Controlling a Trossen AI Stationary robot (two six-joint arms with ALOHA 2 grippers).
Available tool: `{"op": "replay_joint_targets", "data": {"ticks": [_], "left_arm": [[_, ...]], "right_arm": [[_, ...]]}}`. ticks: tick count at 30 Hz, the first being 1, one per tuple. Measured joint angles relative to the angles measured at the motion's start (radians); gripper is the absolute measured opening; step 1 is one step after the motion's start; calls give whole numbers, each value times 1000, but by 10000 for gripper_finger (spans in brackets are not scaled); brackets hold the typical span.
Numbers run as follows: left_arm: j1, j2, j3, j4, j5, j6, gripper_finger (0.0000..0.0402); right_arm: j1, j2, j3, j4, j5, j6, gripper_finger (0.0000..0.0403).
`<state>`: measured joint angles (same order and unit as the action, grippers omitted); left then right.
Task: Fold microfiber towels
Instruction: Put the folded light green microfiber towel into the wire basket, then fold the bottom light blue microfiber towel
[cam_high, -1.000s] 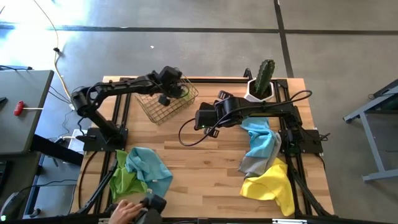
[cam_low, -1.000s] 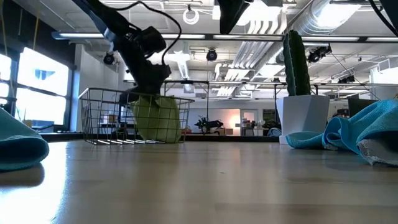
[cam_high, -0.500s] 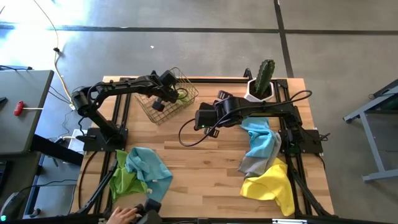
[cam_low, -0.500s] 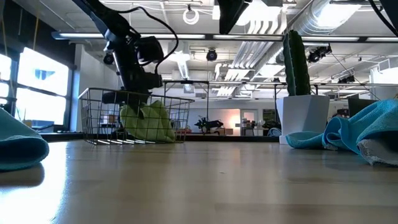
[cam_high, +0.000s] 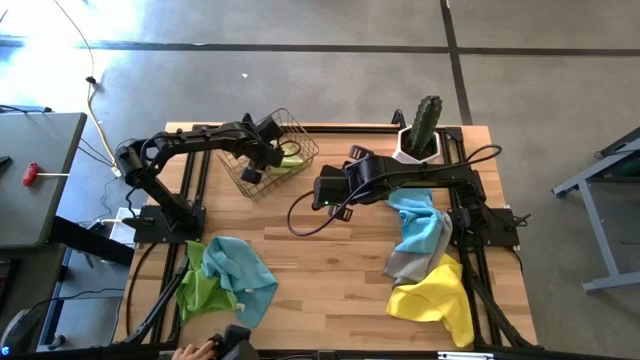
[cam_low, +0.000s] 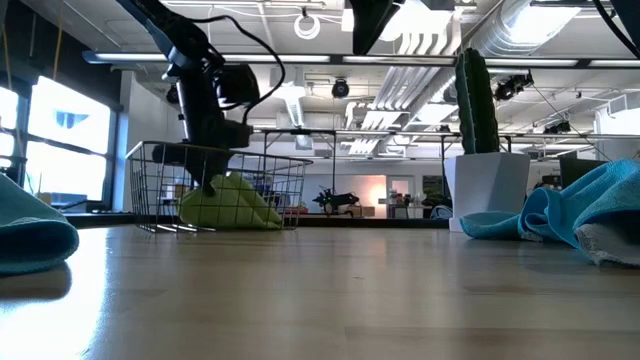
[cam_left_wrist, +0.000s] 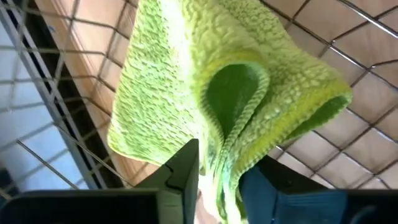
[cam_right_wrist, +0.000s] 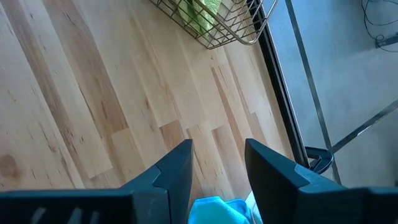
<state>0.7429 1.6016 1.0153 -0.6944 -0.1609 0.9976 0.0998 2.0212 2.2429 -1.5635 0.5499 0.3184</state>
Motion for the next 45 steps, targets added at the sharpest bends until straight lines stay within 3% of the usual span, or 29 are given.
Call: {"op": "replay_joint_targets", "data": {"ticks": [6, 11, 14, 21, 27, 31, 34, 39, 45], "left_arm": [[-1, 0, 0, -5, -26, -55, 128], [-32, -4, 0, -7, -251, -145, 140], [-62, -25, 0, -19, -285, -205, 139], [-150, -110, 0, -178, -185, -384, 136], [-238, -187, 0, -193, -159, -561, 135], [-318, -243, 0, -200, -44, -655, 136], [-398, -294, 0, -190, 31, -687, 136], [-569, -368, 0, -158, 98, -869, 135], [-789, -382, 0, -173, 101, -1173, 135]], "right_arm": [[0, 0, 0, 0, 0, -9, 138], [0, 0, 0, 0, 0, -15, 138], [0, 0, 0, -5, 0, -30, 138], [0, 0, 0, -7, 0, -67, 138], [-8, 0, 0, -7, 0, -92, 138], [-8, 0, 0, -7, -5, -97, 138], [-3, 0, 0, -7, -6, -103, 138], [13, 0, 0, -8, -9, -103, 138], [29, 0, 0, -8, -10, -94, 138]]}}
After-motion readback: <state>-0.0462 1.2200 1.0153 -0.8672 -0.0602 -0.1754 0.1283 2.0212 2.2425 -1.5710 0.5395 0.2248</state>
